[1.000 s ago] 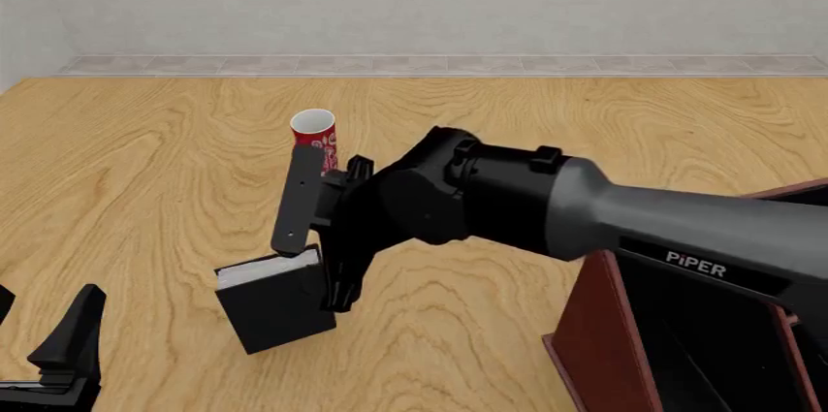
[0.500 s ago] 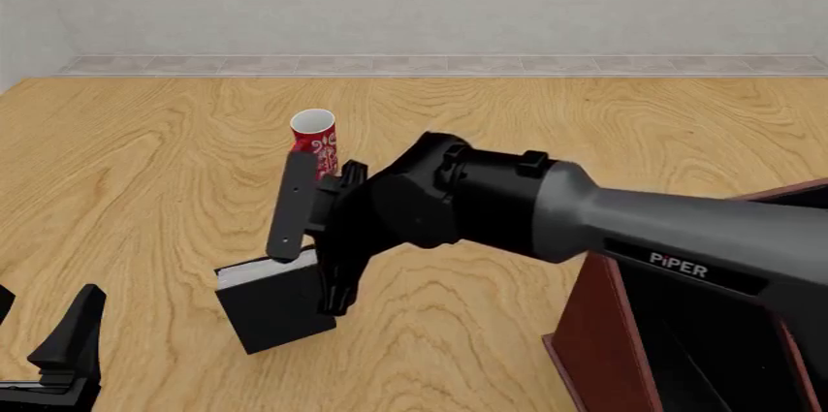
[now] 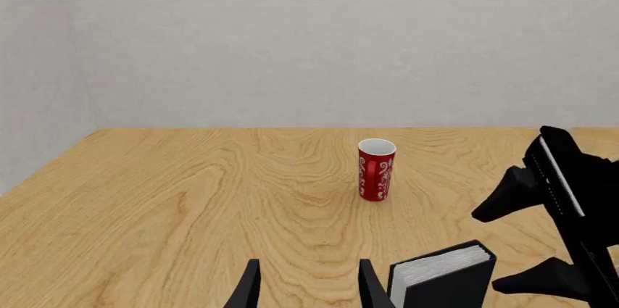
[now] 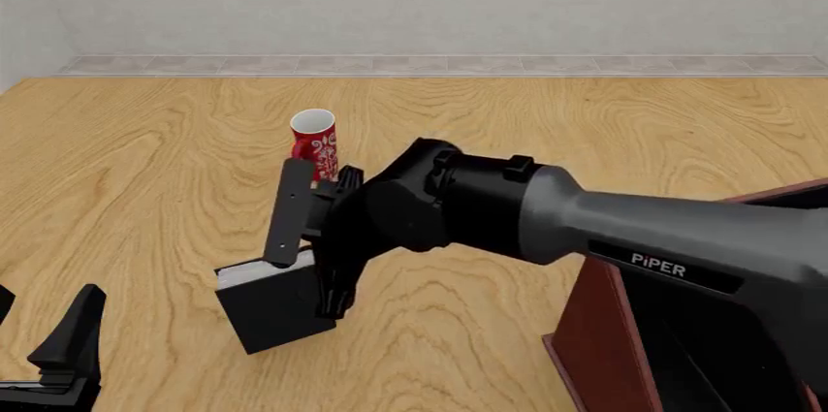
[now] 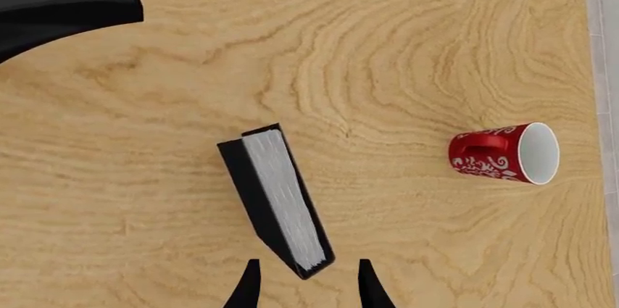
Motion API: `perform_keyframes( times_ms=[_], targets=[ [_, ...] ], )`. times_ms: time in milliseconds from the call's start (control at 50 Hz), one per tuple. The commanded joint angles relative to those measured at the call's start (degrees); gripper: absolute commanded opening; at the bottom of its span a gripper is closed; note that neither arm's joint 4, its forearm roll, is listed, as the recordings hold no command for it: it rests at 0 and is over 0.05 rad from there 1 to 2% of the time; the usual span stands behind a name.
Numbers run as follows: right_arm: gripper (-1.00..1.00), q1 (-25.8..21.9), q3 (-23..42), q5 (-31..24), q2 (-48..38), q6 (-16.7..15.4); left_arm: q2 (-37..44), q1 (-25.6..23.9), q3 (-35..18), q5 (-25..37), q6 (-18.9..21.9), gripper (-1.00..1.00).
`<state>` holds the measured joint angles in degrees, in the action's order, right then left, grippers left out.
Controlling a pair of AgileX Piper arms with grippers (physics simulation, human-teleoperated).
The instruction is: Pick up the book and place it in the left compartment of the caddy.
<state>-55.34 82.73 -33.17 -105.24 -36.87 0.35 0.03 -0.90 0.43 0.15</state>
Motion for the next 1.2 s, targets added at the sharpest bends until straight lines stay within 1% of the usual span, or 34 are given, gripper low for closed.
perform_keyframes(
  times_ms=[20,260,580,1200],
  targets=[
    [1.00,0.1,0.0,0.1,-0.7,-0.2,-0.1,0.0,0.0,0.0,0.0,1.00],
    [1.00,0.3,1.1,-0.3,-1.7,-1.0,-0.1,0.0,0.0,0.0,0.0,1.00],
    [1.00,-0.6,1.5,0.2,-3.1,0.1,-0.1,0.0,0.0,0.0,0.0,1.00],
    [1.00,-0.6,2.1,0.0,-4.6,-0.4,-0.1,0.0,0.0,0.0,0.0,1.00]
  ],
)
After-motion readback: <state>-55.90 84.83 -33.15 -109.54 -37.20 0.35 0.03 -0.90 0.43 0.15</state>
